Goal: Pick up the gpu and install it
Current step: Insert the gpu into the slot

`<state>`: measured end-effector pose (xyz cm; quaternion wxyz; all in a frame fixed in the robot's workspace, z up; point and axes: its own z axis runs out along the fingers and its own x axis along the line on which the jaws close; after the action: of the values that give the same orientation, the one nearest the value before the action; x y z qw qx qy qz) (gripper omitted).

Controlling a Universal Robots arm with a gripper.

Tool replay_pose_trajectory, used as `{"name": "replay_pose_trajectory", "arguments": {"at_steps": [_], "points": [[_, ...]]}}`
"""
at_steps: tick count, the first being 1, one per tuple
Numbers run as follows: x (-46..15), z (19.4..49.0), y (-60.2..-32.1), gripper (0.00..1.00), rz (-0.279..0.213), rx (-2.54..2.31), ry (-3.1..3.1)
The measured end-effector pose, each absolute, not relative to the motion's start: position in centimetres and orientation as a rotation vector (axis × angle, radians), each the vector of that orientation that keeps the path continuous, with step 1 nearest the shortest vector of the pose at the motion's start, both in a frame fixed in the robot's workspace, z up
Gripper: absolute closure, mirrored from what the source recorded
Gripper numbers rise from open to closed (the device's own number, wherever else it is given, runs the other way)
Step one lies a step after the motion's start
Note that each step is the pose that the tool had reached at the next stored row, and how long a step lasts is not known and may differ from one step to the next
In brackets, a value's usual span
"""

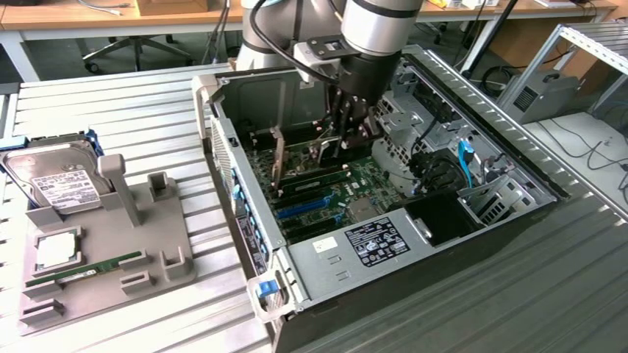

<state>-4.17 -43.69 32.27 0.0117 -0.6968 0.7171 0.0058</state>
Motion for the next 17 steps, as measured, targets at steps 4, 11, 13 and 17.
{"name": "replay_pose_trajectory", "arguments": {"at_steps": [4,11,13,17], "points": [[-4.2,31.9,-43.7,0.73,0.018,-2.173,2.236],[-4.2,31.9,-45.1,0.73,0.018,-2.173,2.236],[-4.2,31.9,-45.9,0.73,0.018,-2.173,2.236],[-4.6,30.1,-45.9,0.73,0.018,-2.173,2.236]]}}
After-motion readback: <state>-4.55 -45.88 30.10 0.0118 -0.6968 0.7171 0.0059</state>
